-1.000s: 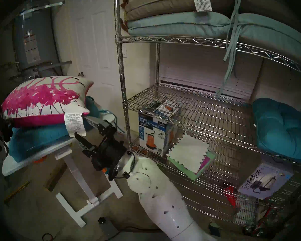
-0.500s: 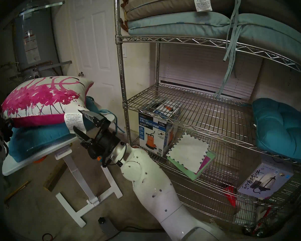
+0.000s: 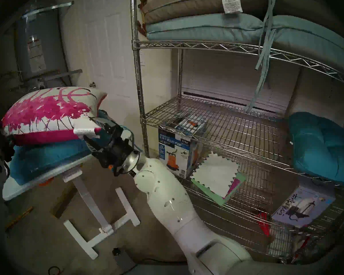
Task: Put cushion on the shelf
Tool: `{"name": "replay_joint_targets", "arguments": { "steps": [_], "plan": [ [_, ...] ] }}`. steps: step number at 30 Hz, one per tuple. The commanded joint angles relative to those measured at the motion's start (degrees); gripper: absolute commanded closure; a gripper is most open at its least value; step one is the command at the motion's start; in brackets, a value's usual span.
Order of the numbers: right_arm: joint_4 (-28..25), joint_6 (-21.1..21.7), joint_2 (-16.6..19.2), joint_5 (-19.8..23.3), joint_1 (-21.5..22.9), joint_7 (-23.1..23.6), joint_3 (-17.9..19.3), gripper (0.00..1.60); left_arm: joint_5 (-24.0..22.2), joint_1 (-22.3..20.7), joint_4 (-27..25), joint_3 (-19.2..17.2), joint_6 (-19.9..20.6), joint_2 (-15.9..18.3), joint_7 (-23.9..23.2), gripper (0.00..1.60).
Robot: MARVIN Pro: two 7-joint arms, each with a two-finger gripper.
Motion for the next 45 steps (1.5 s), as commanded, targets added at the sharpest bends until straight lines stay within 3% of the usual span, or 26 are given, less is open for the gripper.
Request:
{"name": "replay_joint_targets", "arguments": {
  "steps": [1, 17, 38, 39, 41, 42, 45],
  "plan": [
    [3.63, -2.30, -4.12, -0.77, 5.94, -3.02, 0.21, 0.00, 0.12, -0.34, -0.98, -0.12, -0.24, 0.41, 0.34, 0.00],
    [13.80, -6.86, -5.81, -3.61, 12.61, -10.78, -0.11, 0.00, 0.30, -0.48, -1.01, -0.12, -0.39, 0.26, 0.27, 0.00],
    [16.23, -9.31, -6.44, -7.38, 12.29, -18.84, -1.51, 0.00, 0.49, -0.63, -1.05, -0.13, -0.62, 0.05, 0.21, 0.00],
    [16.22, -9.88, -6.16, -7.77, 12.49, -19.08, -1.86, 1.60, 0.49, -0.63, -1.05, -0.13, -0.63, 0.05, 0.20, 0.00],
    [15.86, -10.10, -6.07, -7.91, 12.13, -19.62, -1.93, 1.60, 0.51, -0.65, -1.05, -0.13, -0.65, 0.03, 0.20, 0.00],
    [15.44, -10.41, -5.86, -8.03, 11.92, -19.48, -2.13, 1.60, -0.90, -1.16, -1.27, -0.46, -0.51, -0.32, -0.88, 1.60],
    [14.11, -10.55, -5.46, -8.35, 10.84, -19.74, -2.24, 1.60, -0.25, -0.58, -1.44, -0.27, -1.11, -0.62, 0.16, 1.60]
  ]
}}
